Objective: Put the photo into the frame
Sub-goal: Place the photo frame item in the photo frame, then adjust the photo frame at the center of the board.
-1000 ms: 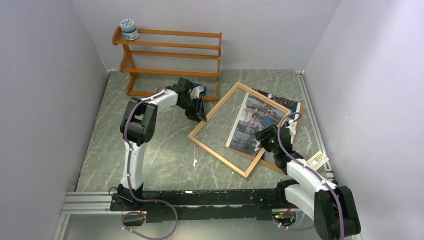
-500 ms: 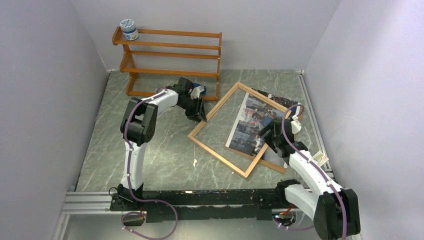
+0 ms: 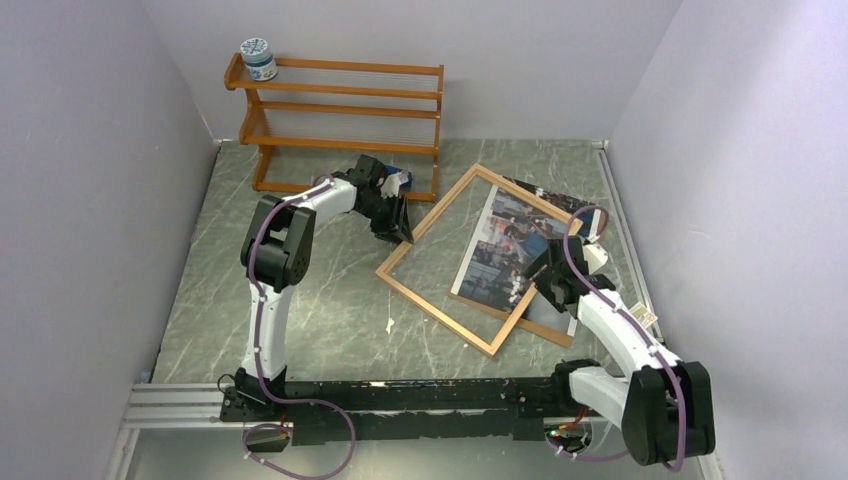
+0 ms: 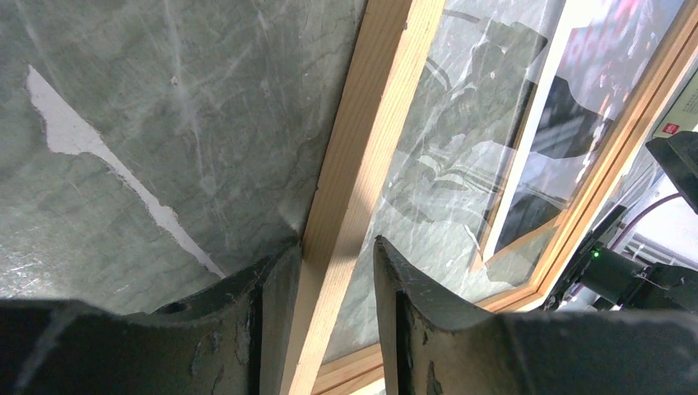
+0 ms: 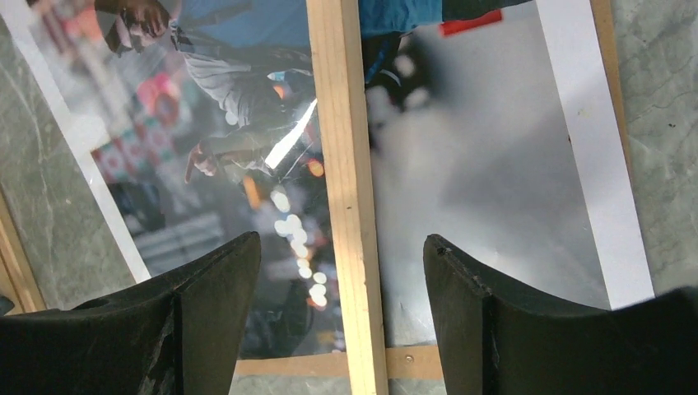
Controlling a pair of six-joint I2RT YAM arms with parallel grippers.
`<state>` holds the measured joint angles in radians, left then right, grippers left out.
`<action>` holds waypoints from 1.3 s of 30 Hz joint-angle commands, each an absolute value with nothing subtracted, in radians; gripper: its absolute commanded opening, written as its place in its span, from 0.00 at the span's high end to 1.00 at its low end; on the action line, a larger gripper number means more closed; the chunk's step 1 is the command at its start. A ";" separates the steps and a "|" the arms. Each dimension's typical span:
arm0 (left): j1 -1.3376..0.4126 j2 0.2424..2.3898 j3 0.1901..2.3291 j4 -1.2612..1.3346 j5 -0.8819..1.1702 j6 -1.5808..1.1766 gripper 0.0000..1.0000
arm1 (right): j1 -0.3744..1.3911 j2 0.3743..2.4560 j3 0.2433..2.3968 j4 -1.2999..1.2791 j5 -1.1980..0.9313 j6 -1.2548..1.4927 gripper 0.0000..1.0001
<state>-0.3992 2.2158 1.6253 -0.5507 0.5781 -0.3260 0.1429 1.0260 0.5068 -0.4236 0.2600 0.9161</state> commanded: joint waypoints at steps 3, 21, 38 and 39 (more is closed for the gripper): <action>-0.425 2.256 1.561 -0.592 0.515 -0.298 0.57 | 0.124 1.100 0.573 -0.418 0.212 0.904 0.26; -0.425 2.172 1.467 -0.565 0.519 -0.316 0.46 | 0.124 1.118 0.492 -0.251 -0.245 1.012 0.26; -0.426 2.172 1.481 -0.673 0.383 -0.249 0.41 | 0.451 1.206 0.519 -0.122 -0.233 1.343 0.28; -0.425 2.172 1.477 -0.682 0.369 -0.240 0.40 | 0.481 1.220 0.528 -0.119 -0.211 1.370 0.28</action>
<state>-0.3828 2.1170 1.5299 -0.4831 0.3702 -0.2802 0.3649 1.1625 0.4778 -0.3336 -0.1375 1.1679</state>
